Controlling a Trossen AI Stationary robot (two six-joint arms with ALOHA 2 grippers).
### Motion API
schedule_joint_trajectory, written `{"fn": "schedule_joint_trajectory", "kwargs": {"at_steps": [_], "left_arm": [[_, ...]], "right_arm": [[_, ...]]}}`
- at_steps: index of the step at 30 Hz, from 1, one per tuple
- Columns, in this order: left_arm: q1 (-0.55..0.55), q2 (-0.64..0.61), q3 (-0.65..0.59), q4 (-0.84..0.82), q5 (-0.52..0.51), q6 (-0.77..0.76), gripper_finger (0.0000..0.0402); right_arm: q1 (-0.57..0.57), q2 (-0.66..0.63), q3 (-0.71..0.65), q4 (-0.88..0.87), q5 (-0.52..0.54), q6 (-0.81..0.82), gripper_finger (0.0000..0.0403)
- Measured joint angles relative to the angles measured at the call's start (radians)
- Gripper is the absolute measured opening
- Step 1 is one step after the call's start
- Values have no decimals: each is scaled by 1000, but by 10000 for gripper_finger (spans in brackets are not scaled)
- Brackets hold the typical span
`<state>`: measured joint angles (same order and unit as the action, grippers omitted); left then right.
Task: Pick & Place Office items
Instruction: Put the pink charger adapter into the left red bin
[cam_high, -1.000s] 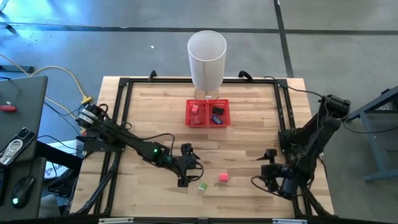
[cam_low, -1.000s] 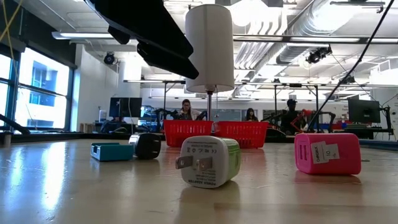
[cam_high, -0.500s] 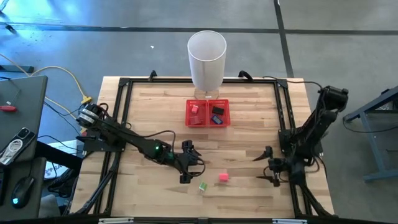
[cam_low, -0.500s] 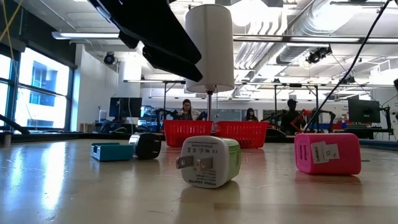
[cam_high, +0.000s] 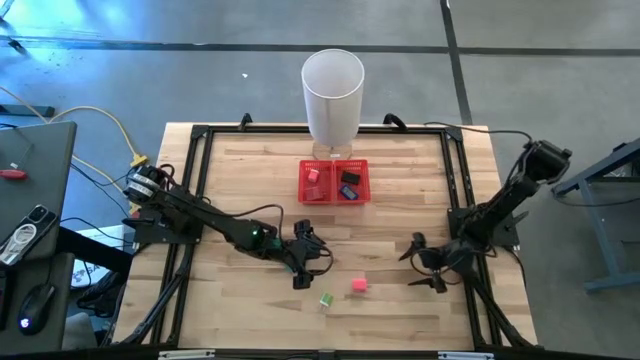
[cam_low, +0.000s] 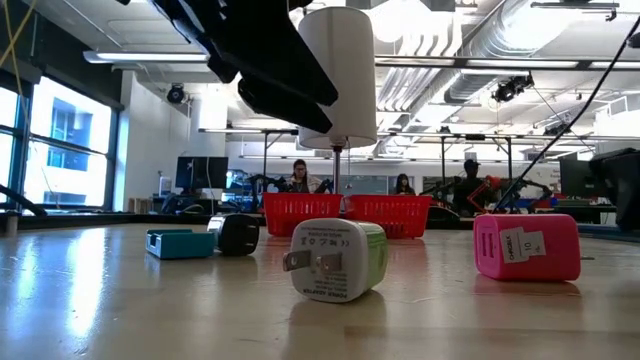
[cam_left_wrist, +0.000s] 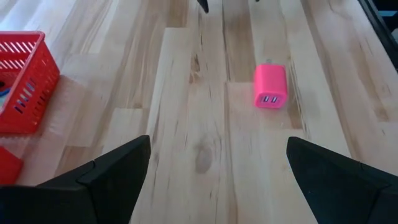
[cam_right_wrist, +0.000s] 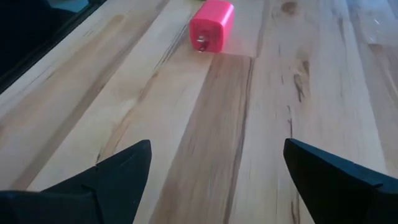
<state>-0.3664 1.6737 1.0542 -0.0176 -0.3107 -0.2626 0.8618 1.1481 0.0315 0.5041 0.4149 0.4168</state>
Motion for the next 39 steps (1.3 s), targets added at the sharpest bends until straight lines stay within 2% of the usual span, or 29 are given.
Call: {"fn": "schedule_joint_trajectory", "kwargs": {"at_steps": [8, 14, 18, 25, 32, 39], "left_arm": [[0, 0, 0, 1, 0, 0, 367], [0, 0, 0, 1, 0, 0, 367], [0, 0, 0, 1, 0, 0, 367], [0, 0, 0, 0, 0, 0, 367], [0, 0, 0, 0, 0, -12, 367], [0, 0, 0, -2, 1, -32, 367]], "right_arm": [[-92, 2, 0, 34, -127, -77, 353], [-100, 52, 0, 69, -123, -89, 353], [-99, 111, 0, 153, -106, -118, 353], [-120, 256, 0, 303, -112, -122, 353], [-194, 437, 1, 509, -216, -157, 353], [-242, 619, 10, 721, -262, -170, 353]]}}
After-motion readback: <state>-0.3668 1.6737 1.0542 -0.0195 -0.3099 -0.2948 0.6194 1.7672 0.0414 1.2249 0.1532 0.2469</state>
